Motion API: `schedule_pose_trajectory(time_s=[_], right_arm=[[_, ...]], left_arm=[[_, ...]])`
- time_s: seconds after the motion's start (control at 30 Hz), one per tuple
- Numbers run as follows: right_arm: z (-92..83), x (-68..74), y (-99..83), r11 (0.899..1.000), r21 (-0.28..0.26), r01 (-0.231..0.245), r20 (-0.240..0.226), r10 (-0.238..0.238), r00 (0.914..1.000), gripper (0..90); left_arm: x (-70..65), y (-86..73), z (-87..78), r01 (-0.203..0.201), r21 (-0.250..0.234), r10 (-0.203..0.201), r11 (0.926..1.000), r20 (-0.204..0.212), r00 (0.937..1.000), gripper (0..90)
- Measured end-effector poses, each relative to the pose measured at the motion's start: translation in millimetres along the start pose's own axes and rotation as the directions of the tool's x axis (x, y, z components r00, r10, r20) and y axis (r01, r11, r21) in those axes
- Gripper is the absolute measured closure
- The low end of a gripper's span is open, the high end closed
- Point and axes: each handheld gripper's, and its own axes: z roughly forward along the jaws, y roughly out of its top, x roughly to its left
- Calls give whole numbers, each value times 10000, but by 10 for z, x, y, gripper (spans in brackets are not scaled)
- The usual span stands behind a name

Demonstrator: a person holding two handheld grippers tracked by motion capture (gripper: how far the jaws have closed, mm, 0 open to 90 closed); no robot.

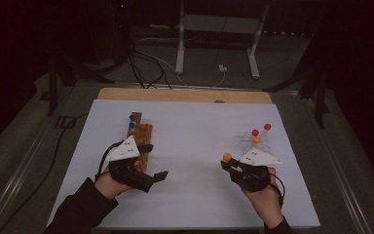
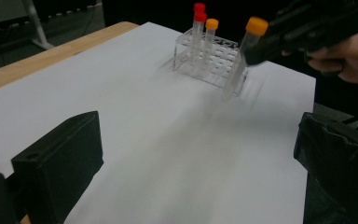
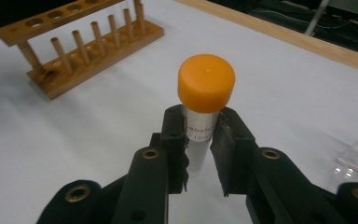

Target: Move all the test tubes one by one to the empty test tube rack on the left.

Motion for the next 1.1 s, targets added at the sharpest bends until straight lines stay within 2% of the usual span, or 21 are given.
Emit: schedule_pose_trajectory(time_s=[0.27,0.43,0.5,0.6,0.77,1.1], right_arm=[[84,152,10,9990,176,407,-492,-398,9980,749],[112,220,15,9982,203,564,-710,-548,9960,749],[117,238,18,9983,219,535,-806,-516,9954,749],[120,258,22,9982,189,572,-893,-553,9945,749],[128,277,19,9979,217,613,-964,-589,9936,749],[130,287,20,9978,215,627,-1053,-601,9926,749]], left_arm=[[-85,199,203,-280,42,279,9996,318,9991,39],[-181,316,364,-420,-33,421,9991,452,9981,88],[-223,352,427,-527,-94,532,9986,577,9969,159],[-280,397,528,-711,-44,712,9975,733,9948,201],[-338,448,670,-780,-60,782,9969,1021,9917,277],[-441,446,881,-1027,-4,1018,9947,1363,9854,463]])
